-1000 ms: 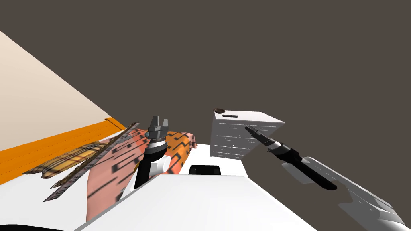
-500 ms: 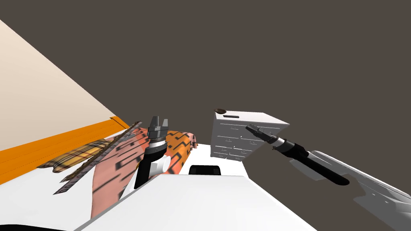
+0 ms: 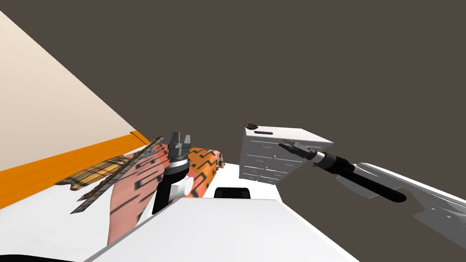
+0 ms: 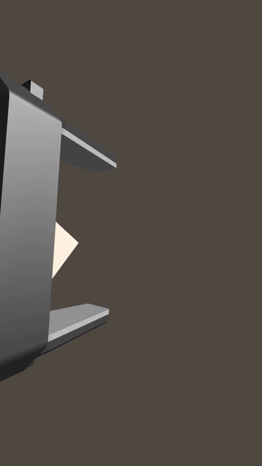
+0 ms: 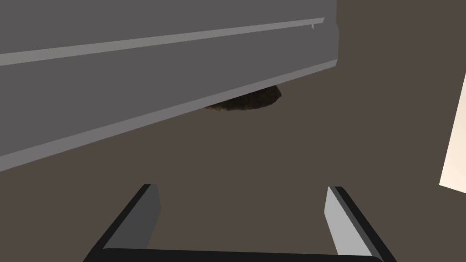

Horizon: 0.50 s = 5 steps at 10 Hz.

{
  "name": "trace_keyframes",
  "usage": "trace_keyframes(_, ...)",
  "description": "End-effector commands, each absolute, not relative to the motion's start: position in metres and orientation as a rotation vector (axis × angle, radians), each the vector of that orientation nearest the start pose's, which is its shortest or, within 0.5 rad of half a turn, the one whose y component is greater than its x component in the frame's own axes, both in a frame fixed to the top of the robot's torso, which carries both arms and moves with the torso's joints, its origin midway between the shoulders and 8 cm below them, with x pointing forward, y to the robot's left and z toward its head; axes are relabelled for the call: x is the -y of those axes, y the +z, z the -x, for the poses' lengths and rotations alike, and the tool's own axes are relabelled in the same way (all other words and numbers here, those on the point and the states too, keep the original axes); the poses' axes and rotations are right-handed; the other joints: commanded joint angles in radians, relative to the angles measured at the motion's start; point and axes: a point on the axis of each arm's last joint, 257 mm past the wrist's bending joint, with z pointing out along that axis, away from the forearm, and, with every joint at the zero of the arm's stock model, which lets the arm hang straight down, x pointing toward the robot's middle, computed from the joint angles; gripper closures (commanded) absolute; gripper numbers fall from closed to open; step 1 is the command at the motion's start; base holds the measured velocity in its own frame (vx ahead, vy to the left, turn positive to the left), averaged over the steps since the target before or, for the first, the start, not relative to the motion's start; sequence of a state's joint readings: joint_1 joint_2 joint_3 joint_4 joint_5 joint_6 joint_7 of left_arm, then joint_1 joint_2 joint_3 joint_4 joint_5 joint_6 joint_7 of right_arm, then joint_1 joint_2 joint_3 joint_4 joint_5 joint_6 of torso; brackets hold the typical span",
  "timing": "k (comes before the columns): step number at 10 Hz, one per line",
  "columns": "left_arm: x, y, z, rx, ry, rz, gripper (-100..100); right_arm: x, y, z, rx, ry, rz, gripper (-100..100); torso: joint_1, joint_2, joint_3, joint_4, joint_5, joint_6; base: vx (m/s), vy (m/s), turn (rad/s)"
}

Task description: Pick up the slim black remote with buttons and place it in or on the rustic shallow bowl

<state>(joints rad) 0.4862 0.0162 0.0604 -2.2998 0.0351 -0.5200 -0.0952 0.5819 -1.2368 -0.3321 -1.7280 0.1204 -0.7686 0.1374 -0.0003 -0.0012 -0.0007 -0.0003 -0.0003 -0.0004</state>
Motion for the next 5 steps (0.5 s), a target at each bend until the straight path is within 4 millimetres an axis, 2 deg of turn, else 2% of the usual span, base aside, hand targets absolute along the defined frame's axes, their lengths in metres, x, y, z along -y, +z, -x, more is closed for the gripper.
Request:
trace_keyframes(1, -0.2978, 0.0429, -0.3329, -0.586, -1.192, 0.583, 0, 0.4032, -0.0495, -0.3891, -1.598, 0.524, 0.464, -100, 0.000, 0.000, 0.000, 0.000, 0.000, 0.000, 0.012, -0.013, 0.055)
trace_keyframes(2, -0.2978, 0.0429, -0.3329, -0.586, -1.192, 0.583, 0, 0.4012, -0.0479, -0.3906, -1.605, 0.520, 0.485, -100, 0.000, 0.000, 0.000, 0.000, 0.000, 0.001, 0.006, -0.007, -0.015)
trace_keyframes(3, -0.2978, 0.0429, -0.3329, -0.586, -1.192, 0.583, 0, 0.4075, -0.0478, -0.3910, -1.630, 0.498, 0.529, -100, 0.000, 0.000, 0.000, 0.000, 0.000, 0.001, 0.013, -0.010, 0.088)
trace_keyframes(5, -0.2978, 0.0429, -0.3329, -0.586, -1.192, 0.583, 0, 0.4025, -0.0439, -0.3946, -1.647, 0.488, 0.580, -100, 0.000, 0.000, 0.000, 0.000, 0.000, 0.000, 0.009, -0.010, 0.036)
